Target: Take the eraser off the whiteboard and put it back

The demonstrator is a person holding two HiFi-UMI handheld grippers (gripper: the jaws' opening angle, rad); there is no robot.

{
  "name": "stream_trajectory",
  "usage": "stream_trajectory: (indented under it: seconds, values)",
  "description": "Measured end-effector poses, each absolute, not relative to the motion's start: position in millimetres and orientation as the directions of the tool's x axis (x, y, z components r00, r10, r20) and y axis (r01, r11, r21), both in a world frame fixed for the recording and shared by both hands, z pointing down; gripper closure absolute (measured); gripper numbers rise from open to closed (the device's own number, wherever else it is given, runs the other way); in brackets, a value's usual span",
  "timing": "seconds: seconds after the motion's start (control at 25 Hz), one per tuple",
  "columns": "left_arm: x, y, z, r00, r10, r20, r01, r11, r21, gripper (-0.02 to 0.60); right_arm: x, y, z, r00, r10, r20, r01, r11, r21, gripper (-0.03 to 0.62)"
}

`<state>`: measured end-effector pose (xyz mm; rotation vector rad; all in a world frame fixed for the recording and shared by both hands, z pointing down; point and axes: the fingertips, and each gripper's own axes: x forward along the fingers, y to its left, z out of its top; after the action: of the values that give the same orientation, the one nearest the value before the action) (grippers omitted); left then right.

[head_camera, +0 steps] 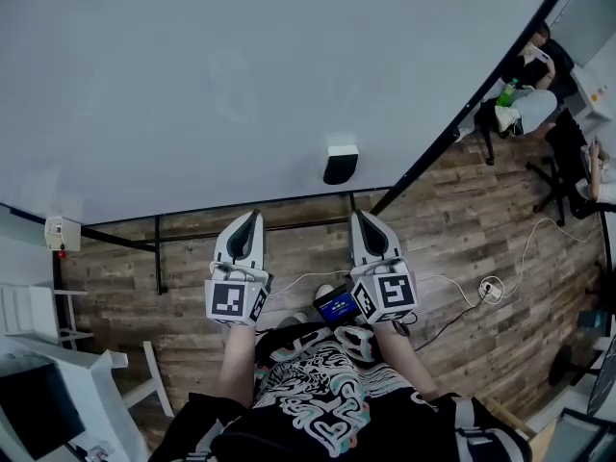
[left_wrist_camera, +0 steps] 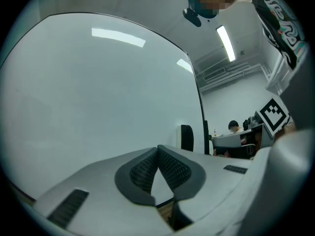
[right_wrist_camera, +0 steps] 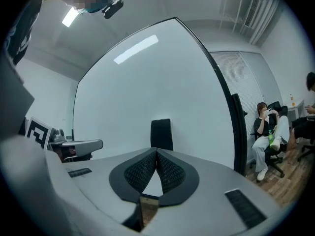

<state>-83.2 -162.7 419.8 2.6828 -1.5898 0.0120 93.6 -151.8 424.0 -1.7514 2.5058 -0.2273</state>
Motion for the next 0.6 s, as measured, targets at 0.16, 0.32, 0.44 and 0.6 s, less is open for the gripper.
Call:
stream_trajectory:
  seconds: [0.16, 0.32, 0.44, 0.6]
  values:
    - [-78.1, -165.3, 424.5, 0.475, -0.88, 0.021, -0.88, -0.475, 0.013, 0.56, 96.6, -158.7, 428.6, -0.352, -0.936, 0.027, -0.924, 0.343, -0.166, 0.58]
    - [-77.9, -171.5, 418.6, 0.482, -0.876, 0.025, -0.876, -0.482, 0.007, 0.56, 95.0, -163.6, 428.5, -0.35, -0.936, 0.032, -0.925, 0.34, -0.167, 0.58]
    - [-78.2, -180.8, 414.5, 0.496, -0.868, 0.014, -0.869, -0.495, 0.007, 0.559, 93.7, -170.7, 426.6, -0.34, -0.94, 0.039, -0.93, 0.33, -0.16, 0.579]
    - [-77.8, -186.5, 412.0, 0.517, -0.856, 0.015, -0.856, -0.516, 0.009, 0.558, 92.6, -174.8, 424.6, -0.32, -0.946, 0.045, -0.939, 0.311, -0.148, 0.579]
